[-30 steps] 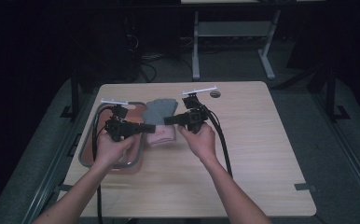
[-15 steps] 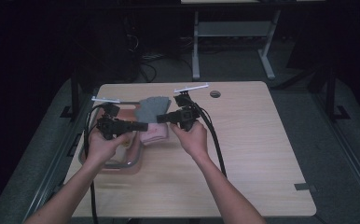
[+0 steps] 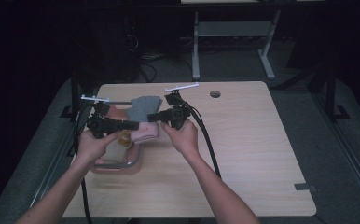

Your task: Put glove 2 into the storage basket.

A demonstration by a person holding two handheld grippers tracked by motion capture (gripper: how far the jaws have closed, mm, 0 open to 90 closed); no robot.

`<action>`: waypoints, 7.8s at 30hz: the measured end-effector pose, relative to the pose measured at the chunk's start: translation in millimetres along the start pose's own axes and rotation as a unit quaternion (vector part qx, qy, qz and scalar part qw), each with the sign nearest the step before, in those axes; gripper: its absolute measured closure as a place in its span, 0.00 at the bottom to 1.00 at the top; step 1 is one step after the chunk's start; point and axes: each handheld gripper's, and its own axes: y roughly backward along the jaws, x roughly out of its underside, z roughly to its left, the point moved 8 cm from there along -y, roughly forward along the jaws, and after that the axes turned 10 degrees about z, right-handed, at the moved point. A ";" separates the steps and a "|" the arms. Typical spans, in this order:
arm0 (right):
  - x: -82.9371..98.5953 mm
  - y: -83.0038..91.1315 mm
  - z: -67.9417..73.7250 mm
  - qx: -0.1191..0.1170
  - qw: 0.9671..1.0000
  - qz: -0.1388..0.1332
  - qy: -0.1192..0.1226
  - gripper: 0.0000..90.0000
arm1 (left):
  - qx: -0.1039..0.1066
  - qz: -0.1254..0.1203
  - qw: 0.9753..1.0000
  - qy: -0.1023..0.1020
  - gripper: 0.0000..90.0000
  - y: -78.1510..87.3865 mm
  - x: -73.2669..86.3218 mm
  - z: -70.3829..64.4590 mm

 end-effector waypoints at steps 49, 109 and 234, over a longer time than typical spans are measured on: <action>-10.3 -80.9 33.4 -0.038 0.999 0.026 0.005 0.83 | -0.027 0.014 0.999 0.032 0.80 43.3 42.1 57.9; -2.0 -94.1 19.1 0.001 0.997 0.083 0.006 0.77 | -0.087 0.066 0.991 0.083 0.61 41.4 58.3 97.7; 75.1 119.5 -113.8 0.001 0.993 -0.057 -0.099 0.45 | 0.023 0.033 0.999 -0.033 0.32 -48.2 -13.3 -44.9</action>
